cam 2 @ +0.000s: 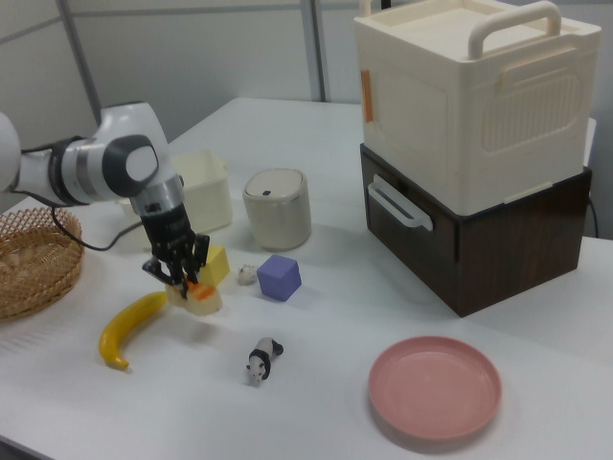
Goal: Put the bread in the basket
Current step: 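Lift the bread roll and carry it over the wicker basket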
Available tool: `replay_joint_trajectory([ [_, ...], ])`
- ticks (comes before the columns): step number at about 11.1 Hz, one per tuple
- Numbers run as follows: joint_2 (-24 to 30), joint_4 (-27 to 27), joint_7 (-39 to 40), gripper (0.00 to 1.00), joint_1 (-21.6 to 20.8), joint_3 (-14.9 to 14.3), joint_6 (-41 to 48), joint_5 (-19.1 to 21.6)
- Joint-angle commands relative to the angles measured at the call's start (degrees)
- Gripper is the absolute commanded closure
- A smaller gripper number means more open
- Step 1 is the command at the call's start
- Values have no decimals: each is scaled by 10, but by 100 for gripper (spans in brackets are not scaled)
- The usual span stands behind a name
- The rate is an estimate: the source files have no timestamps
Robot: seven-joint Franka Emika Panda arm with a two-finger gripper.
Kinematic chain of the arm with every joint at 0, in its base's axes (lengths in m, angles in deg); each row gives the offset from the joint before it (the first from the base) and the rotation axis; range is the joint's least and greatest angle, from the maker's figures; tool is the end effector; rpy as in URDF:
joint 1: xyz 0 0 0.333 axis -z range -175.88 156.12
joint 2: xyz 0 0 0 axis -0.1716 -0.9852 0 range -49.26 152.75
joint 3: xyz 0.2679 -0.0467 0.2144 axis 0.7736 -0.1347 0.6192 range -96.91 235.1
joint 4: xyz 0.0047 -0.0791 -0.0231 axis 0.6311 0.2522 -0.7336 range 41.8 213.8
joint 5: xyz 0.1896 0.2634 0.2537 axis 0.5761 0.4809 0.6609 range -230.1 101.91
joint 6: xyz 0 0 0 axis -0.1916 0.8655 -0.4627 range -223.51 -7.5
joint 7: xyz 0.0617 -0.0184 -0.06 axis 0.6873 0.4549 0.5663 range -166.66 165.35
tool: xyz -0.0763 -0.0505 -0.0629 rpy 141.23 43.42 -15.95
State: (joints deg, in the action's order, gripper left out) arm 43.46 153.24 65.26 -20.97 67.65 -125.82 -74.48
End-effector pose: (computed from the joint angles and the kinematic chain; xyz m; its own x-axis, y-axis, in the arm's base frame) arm 0.5821 0.0885 0.3891 0.1519 0.9703 -0.1884 0.9856 -0.1631 -0.0452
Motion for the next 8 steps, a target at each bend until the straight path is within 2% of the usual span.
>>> replay_joint_trajectory([
  [1, 22, -12, -193, 82, -47, 0, 19, 18],
  [3, 25, -14, -345, 84, -74, 1, 19, 33],
  [5, 26, -39, -463, 89, -80, 0, 24, 91],
  [6, 26, -55, -523, 90, -81, 0, 28, 105],
  [8, 21, -86, -651, 90, -91, 0, 25, 110],
])
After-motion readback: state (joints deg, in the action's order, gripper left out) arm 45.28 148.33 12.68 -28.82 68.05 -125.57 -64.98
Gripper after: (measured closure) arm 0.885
